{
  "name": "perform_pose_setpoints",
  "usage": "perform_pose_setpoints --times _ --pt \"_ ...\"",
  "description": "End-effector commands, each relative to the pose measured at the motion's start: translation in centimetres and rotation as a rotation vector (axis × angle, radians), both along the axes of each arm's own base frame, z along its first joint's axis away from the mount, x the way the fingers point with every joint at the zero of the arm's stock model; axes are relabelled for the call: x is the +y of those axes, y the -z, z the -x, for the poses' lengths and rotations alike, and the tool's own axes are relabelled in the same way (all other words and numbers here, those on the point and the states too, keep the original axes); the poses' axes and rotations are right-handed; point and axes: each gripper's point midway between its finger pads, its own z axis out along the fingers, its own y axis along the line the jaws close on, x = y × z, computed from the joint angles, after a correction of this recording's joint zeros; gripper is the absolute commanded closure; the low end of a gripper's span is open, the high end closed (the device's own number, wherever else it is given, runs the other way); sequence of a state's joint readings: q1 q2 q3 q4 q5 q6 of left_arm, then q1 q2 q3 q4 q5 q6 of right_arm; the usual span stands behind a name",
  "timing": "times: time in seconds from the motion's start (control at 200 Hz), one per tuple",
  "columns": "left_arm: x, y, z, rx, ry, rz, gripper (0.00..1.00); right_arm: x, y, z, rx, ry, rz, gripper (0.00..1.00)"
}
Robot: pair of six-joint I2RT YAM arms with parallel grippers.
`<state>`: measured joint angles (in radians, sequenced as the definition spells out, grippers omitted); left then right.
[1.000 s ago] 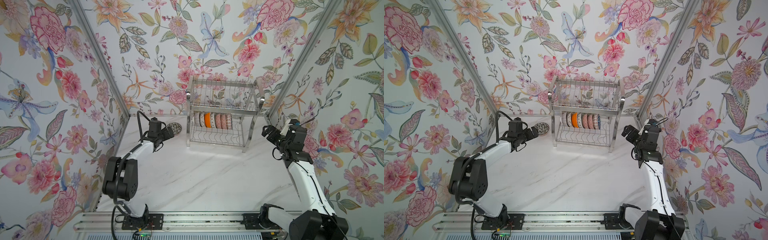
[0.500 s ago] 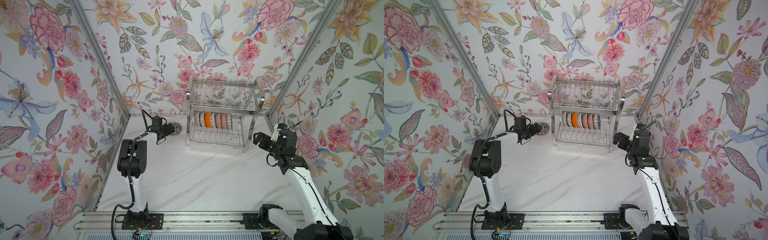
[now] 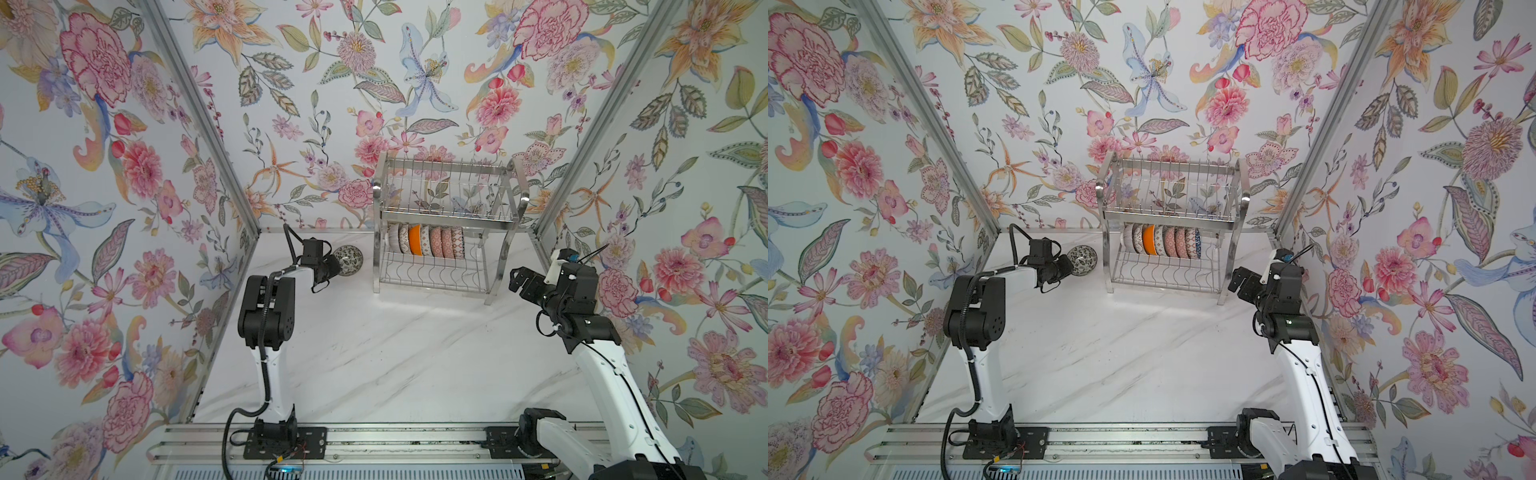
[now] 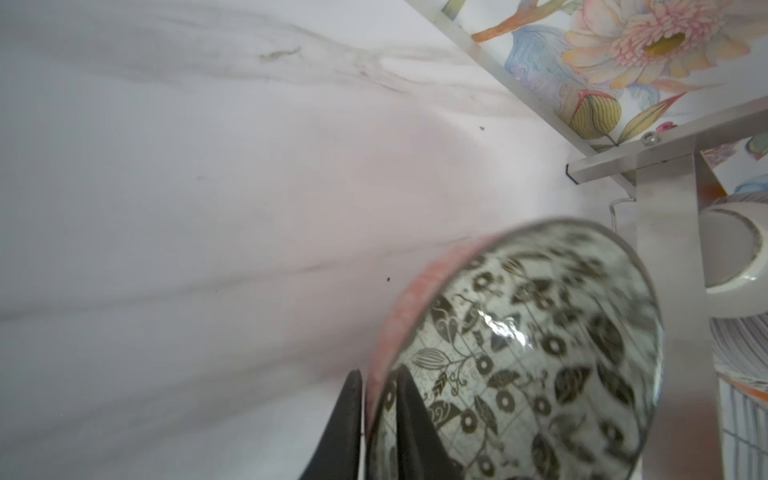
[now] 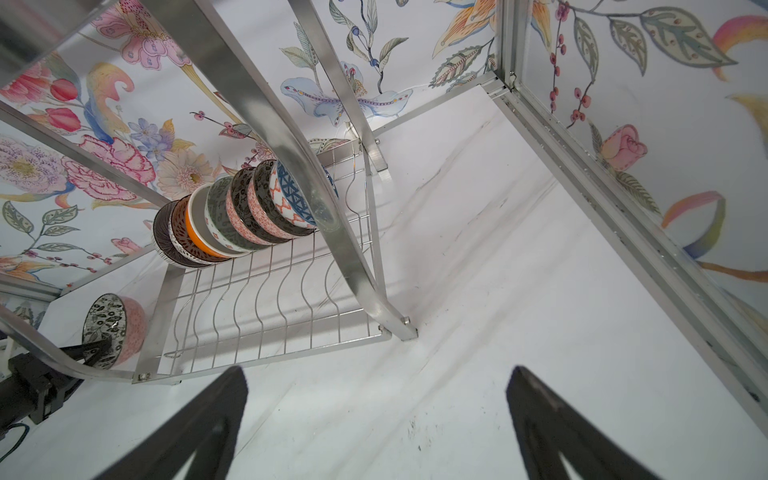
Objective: Load the bowls into the dish rack
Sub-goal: 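Grasp the rim of the leaf-pattern bowl on the table with the left gripper, then carry the leaf-pattern bowl toward the right gripper while the right gripper approaches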
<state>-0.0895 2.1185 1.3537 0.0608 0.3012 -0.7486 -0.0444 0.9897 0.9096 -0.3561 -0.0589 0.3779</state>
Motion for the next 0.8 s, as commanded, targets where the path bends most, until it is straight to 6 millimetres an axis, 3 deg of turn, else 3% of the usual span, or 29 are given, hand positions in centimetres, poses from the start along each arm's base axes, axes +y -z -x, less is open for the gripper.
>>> perform_pose_setpoints --times 0.0,0.155,0.25,0.425,0.47,0.485,0.52,0.6,0.666,0.686,0.791 --pt "1.0 0.1 1.8 0.024 0.002 -0.040 0.97 -0.1 -0.7 0.3 -0.005 0.009 0.007 0.01" --pt "0.7 -1.2 6.3 0.048 0.033 -0.050 1.00 -0.4 -0.8 0.4 -0.005 0.017 0.005 0.01" --pt "-0.2 -3.1 9.4 0.044 0.088 -0.086 1.00 -0.7 -0.1 0.3 0.017 0.024 -0.008 0.01" --pt "-3.9 -5.0 15.2 0.089 0.230 -0.130 1.00 -0.9 1.8 0.1 0.088 0.033 -0.026 0.01" --pt "-5.5 -4.7 17.0 0.121 0.285 -0.142 1.00 -0.9 2.2 0.2 0.104 0.031 -0.025 0.01" --pt "-6.1 -5.6 17.5 0.102 0.301 -0.140 1.00 -0.9 2.4 0.3 0.111 0.032 -0.024 0.01" --pt "-7.6 -5.6 18.9 0.111 0.339 -0.136 1.00 -1.0 2.8 0.5 0.127 0.033 -0.021 0.01" --pt "-12.0 -5.4 21.5 0.122 0.443 -0.106 1.00 -0.8 3.4 1.0 0.156 0.021 -0.011 0.01" --pt "-16.3 -5.7 22.9 0.116 0.544 -0.109 1.00 -0.4 3.7 1.5 0.170 0.006 -0.004 0.01" --pt "-17.5 -4.7 23.3 0.146 0.574 -0.118 1.00 -0.2 3.8 1.6 0.176 -0.002 0.000 0.01" --pt "-23.6 -4.4 24.3 0.140 0.680 -0.132 1.00 0.4 4.3 2.4 0.209 -0.024 0.035 0.01"
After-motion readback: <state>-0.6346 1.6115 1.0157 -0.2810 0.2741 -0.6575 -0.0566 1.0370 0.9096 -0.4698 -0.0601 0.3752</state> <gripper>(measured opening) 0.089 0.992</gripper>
